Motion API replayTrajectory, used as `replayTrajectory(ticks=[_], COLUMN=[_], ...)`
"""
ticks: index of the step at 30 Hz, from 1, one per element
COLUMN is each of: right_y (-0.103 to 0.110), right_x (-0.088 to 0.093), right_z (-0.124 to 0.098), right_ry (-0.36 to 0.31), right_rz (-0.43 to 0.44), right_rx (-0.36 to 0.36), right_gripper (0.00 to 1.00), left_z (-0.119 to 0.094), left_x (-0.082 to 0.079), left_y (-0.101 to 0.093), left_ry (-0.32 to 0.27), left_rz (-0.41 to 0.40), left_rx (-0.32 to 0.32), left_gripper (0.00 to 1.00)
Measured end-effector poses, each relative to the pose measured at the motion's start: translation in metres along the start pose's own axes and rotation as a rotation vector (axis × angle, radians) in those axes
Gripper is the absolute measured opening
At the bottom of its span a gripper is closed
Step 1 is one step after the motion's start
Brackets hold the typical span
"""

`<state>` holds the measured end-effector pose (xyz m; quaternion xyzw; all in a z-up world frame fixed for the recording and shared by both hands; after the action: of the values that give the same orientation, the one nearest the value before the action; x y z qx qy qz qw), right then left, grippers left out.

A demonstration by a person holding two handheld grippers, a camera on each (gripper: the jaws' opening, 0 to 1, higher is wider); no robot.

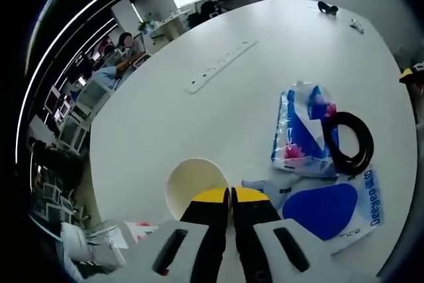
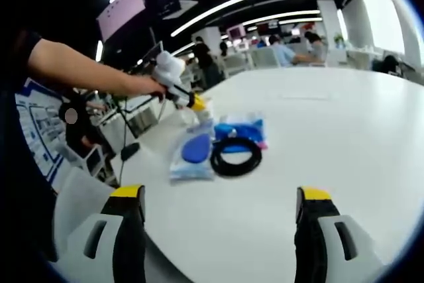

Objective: Arrange the tabletop items into an orderly group along one side of the table until the central work area is clear of visible clutter.

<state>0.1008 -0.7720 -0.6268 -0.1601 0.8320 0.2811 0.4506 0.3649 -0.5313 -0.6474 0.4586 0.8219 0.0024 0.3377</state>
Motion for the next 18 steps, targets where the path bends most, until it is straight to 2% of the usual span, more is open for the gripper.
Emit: replayTrajectory(ticks=[8, 18], right_y=[0.0003, 0.0015], right_x=[0.0029, 0.001], right_z=[0.003, 0.0027], right_ry=[0.02, 0.019], right_rz=[-0.013, -0.021], right_rx=[-0.003, -0.014], right_gripper=[0.91, 0.91], left_z=[0.0, -0.0088], left_x=[0.0055, 0.0088], left_y=[0.0028, 0.0035], left_ry=[0.015, -0.006], left_rz=[0.015, -0.018], left_rx=[-0.005, -0.033], left_gripper=[0.04, 0.26])
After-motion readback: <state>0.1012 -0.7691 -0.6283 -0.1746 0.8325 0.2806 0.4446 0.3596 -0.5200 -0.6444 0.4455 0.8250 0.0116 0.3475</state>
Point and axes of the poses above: the point that each gripper's makers call its tool centre point, and the gripper's own axes: z roughly forward along the fingers, y roughly to its left, x roughly out of its underside, the point moved 4 cm from there along -z, roughly backward along the fingers, and after that the axes turned 4 degrees about -x, right-handed, at the moved point
